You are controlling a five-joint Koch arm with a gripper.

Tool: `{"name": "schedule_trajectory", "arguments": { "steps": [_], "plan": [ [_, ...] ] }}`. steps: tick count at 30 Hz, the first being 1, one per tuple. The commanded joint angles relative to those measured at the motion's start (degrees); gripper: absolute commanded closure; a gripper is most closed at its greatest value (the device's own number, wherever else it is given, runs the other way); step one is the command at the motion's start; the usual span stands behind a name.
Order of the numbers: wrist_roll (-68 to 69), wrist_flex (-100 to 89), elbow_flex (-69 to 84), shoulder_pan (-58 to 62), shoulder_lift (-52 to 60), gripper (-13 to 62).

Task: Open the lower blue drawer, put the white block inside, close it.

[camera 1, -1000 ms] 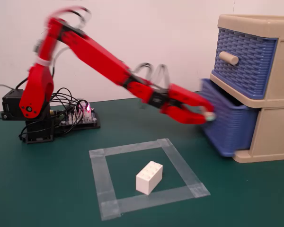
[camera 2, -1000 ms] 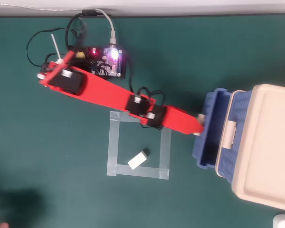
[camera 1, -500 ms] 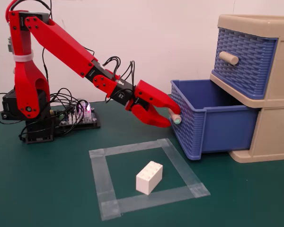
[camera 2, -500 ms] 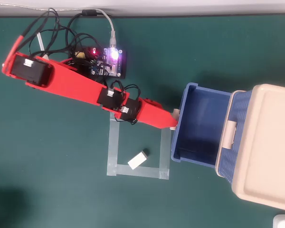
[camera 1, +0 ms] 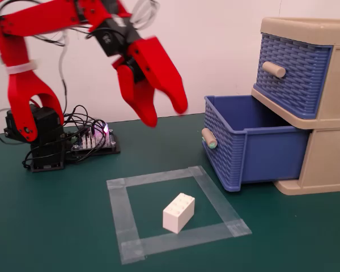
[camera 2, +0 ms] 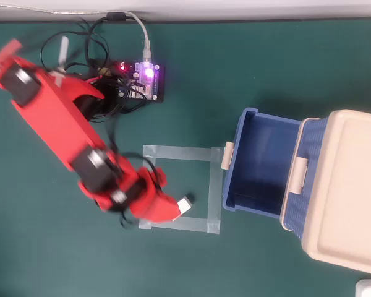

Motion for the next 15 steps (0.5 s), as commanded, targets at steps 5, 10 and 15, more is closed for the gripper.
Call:
{"name": "schedule_trajectory", "arguments": {
  "steps": [5, 10, 15],
  "plan": [
    [1.05, 12.22, -13.89, 3.08, -12.92, 14.5],
    [-0.09, 12.92, -14.77, 5.98, -18.9, 15.3],
    [-5.45, 10.99, -15.12, 6.15, -23.2, 15.5]
  ]
}}
